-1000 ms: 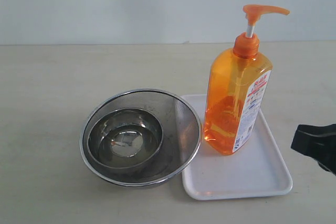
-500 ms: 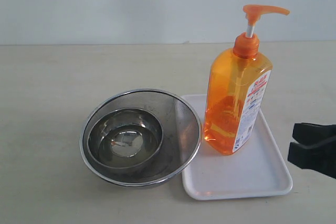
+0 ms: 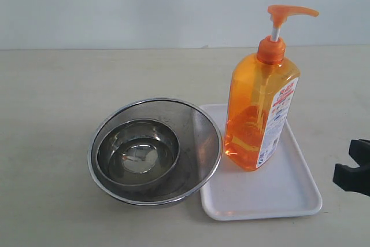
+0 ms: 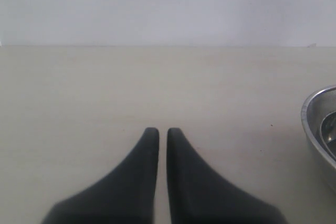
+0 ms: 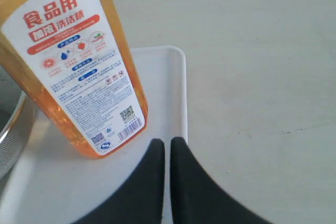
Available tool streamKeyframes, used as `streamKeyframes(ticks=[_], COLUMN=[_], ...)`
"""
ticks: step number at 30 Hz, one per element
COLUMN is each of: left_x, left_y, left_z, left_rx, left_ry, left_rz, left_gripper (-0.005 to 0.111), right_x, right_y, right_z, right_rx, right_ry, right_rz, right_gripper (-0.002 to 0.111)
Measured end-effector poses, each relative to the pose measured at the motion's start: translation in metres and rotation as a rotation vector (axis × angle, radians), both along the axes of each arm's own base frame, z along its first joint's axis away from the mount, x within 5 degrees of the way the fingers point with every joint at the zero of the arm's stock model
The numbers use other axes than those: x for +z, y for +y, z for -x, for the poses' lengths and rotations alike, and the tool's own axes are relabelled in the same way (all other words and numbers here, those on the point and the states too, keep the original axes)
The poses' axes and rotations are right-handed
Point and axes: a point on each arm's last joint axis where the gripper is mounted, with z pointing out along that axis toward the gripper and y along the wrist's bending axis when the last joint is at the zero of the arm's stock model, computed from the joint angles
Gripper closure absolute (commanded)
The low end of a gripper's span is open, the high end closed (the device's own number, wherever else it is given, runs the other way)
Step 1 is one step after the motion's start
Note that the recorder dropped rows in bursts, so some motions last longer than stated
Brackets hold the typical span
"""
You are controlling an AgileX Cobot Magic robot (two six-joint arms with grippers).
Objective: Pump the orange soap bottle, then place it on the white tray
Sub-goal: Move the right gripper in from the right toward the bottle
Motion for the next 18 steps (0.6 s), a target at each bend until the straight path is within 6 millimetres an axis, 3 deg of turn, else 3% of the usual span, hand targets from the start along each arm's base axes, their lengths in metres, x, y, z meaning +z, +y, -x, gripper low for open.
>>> streamKeyframes(ticks=[18], left_x=[0.0], left_y=[0.0], left_z=[0.0], left_rx=[0.0], left_ry=[0.0], left_rz=[0.0], left_gripper=[0.102], right_x=[0.0007], right_y=[-0.0064], right_z=[-0.0016], right_rx=[-0.084], right_ry=[-0.007], right_rz=[-0.008], right_gripper=[0.108])
